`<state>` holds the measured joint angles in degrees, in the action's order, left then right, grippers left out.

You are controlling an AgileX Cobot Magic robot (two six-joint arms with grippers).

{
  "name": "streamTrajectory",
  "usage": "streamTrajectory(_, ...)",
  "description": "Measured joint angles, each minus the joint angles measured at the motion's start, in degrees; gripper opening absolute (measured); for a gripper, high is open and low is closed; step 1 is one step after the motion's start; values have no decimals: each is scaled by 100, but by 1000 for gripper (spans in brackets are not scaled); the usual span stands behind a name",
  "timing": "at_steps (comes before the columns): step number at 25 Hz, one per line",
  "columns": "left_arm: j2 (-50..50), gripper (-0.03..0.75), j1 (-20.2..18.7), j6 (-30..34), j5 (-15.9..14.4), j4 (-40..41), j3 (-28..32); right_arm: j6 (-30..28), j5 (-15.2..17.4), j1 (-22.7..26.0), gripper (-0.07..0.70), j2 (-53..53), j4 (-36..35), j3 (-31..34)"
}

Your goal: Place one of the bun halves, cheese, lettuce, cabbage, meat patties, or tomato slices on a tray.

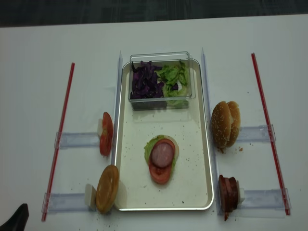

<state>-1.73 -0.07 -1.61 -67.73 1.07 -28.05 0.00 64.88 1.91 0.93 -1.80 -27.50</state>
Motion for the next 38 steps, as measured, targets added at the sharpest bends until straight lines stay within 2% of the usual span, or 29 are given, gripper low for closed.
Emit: streamTrajectory(38,0,565,0,0,0,0,0,0,0,0,571,0,0,0)
